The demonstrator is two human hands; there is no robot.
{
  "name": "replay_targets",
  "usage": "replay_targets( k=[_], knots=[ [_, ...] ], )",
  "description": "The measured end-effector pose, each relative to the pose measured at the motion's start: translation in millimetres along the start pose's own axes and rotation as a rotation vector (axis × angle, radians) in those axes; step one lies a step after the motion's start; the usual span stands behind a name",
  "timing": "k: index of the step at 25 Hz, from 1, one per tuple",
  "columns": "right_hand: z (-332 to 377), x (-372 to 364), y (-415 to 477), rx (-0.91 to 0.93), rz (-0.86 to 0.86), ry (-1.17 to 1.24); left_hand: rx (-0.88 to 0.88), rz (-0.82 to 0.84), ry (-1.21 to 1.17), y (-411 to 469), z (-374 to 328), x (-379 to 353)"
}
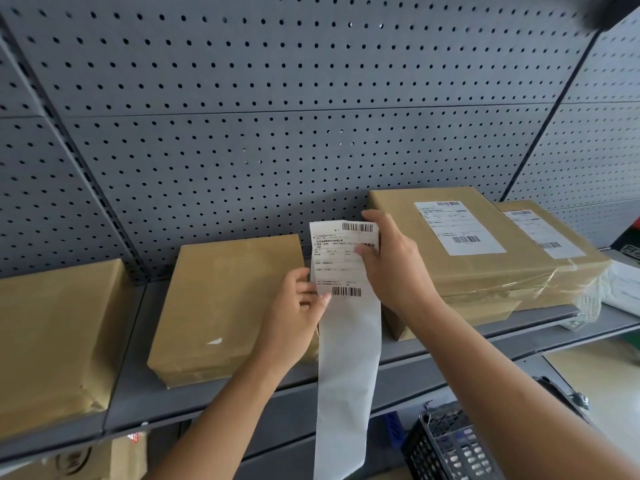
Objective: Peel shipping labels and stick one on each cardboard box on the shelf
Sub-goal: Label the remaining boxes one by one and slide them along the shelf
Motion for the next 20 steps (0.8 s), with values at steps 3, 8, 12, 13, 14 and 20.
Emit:
replay_targets(
  k=[3, 8, 12, 13, 14, 20],
  knots=[
    [3.7, 6.4, 11.7, 0.002, -0.014, -0.007, 0.025, 0.020, 0.045, 7.0, -3.0, 0.7],
    [-5.9, 4.0, 26.8, 0.008, -0.013, -0.105, 0.025, 0.013, -0.140, 11.6, -4.1, -2.5],
    [-17.7, -4.6, 22.0, 0.083, -0.039, -0.356, 0.054, 0.017, -0.308, 15.1, -6.1, -6.3],
    [-18.9, -5.8, 18.5, 0.111, -0.037, -0.398, 0.061, 0.017, -0.337, 16.4, -6.4, -7.3],
    [-20.3, -7.7, 14.8, 0.159, -0.012, -0.403, 0.067, 0.016, -0.366, 17.7, -6.6, -8.3],
    [-29.0, -16.2, -9.9, 0.420, 0.276, -0.229, 0.105, 0.003, -0.484, 26.7, -7.2, -9.5]
  ],
)
Point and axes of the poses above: each hand's wrist, its own y-axis towards the middle knuckle, its own x-axis out of the back of the hand, z = x × y, the point moved 1 cm from there along y, towards the middle knuckle, and after that the axes turned 7 degrees about z, right-handed, at the moved point
